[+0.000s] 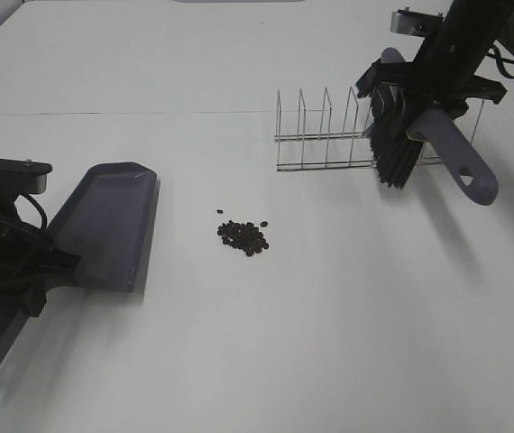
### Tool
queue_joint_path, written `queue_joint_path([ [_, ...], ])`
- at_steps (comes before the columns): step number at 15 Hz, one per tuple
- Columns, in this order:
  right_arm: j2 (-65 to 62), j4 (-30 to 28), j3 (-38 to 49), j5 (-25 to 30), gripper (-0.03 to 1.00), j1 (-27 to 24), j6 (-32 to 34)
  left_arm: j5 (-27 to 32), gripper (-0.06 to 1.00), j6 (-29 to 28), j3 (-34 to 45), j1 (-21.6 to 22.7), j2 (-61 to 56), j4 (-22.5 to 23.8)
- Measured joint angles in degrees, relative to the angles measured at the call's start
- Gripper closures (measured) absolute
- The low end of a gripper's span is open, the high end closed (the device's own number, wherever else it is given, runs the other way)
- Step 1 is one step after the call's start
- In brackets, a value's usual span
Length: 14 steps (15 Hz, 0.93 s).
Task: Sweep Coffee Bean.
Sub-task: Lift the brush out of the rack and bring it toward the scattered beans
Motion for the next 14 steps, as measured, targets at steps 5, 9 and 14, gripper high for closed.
queue_joint_path([
  [5, -12.6, -12.7, 12.2, 0.5, 0.68, 8.9, 5.7, -1.0, 0.63, -2.4, 0.0, 0.0, 0.1, 0.0],
  [9, -15.1, -15.2, 12.9, 0.8, 0.68, 14.6, 8.1, -2.3, 0.63, -2.2, 0.0, -0.1, 2.4, 0.1],
  [14, -15.1, -16.4, 13.0, 0.8, 0.68, 15.1, 10.7, -6.0, 0.63, -0.2, -0.3, -0.1, 7.8, 0.3],
])
